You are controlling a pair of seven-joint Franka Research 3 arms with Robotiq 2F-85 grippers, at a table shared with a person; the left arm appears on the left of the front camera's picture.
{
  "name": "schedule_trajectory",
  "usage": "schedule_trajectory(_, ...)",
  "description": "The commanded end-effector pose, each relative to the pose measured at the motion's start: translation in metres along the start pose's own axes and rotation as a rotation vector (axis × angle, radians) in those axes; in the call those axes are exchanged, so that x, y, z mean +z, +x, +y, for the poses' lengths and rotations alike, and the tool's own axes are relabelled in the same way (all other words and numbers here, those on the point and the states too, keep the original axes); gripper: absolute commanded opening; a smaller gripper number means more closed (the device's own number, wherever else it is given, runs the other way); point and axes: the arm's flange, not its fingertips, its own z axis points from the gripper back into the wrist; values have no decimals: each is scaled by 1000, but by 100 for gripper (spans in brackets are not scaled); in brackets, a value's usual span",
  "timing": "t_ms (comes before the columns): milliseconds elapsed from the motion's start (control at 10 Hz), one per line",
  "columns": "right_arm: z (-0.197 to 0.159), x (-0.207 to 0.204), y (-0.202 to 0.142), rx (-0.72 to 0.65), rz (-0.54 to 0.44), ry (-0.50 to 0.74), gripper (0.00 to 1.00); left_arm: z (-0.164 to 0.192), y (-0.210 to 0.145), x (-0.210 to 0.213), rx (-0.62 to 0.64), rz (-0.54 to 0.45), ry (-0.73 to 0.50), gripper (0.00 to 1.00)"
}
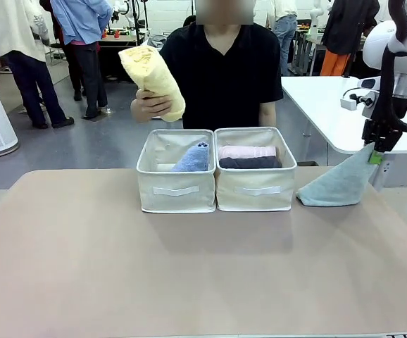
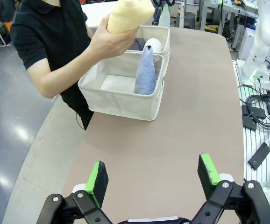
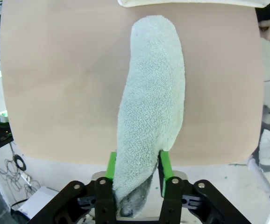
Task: Sort the towels based on their folding style.
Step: Pick up another triangle-folded towel from the table and place it in the left Fabric basket.
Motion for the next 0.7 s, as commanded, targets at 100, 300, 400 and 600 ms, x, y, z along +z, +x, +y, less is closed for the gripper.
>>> schedule_trajectory(100,5,-1,-2,18,-8,-1,0,0,1,0,6,19,11,100)
schedule_trajectory(300,7,3,-5,25,14,2,0,0,1,0,6,19,11,100)
schedule_trajectory(400,10,8,-4,41,15,6,0,0,1,0,6,19,11,100)
schedule_trajectory(600,31,39,-3,57,-1,23,0,0,1,0,6,19,11,100)
